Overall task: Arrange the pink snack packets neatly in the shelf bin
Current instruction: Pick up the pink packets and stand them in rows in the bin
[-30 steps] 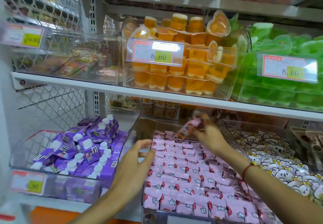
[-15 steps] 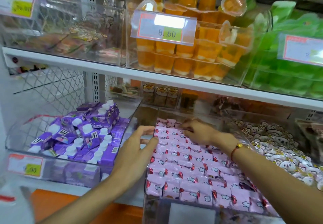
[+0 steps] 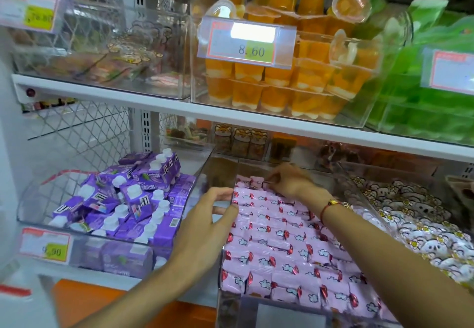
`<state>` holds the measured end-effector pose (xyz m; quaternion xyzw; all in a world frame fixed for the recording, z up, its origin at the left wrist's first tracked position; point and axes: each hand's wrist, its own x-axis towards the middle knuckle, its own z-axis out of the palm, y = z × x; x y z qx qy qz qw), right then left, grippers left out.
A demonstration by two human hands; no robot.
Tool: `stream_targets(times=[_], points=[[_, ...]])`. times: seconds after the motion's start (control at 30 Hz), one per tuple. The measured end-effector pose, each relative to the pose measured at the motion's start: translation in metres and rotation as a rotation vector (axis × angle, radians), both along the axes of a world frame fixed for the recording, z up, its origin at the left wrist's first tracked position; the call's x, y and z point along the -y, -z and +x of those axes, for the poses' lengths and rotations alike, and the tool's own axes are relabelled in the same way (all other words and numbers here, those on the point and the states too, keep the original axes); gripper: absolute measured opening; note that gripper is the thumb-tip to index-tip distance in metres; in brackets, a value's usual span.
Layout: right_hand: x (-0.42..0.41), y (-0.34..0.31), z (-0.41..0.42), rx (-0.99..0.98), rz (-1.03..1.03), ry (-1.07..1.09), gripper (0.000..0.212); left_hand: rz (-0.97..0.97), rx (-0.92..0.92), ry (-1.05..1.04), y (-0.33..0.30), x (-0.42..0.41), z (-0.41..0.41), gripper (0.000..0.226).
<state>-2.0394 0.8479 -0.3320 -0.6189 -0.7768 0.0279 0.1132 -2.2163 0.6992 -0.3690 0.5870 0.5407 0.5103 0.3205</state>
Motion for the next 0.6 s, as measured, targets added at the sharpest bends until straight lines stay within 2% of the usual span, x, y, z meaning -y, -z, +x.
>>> stream_targets(times=[0.07,0.2,0.3,0.37,0.4,0.5,0.6], points=[[-0.003,-0.001,-0.001,-0.048,-0.029,0.021,0.021,-0.01,-0.001,-0.005,0.0,0.0,0.0,0.016],[-0.001,-0.001,0.005,-0.382,-0.133,0.06,0.016,-0.015,-0.014,-0.009,0.0,0.002,0.001,0.016],[0.0,0.0,0.002,-0.344,-0.089,0.099,0.016,-0.015,-0.017,-0.008,-0.001,0.002,0.001,0.015],[0.001,-0.002,-0.004,-0.354,0.057,0.105,0.02,-0.01,-0.018,-0.007,-0.002,0.002,0.0,0.015],[0.003,-0.005,-0.006,-0.469,0.133,0.111,0.02,-0.007,-0.016,-0.003,-0.003,0.003,0.0,0.016],[0.022,-0.019,-0.006,-1.001,0.269,0.182,0.014,-0.013,-0.046,0.014,-0.006,0.005,-0.001,0.017],[0.051,-0.029,0.004,-1.289,0.355,0.276,0.015,0.089,-0.183,-0.05,-0.012,0.006,-0.003,0.033]])
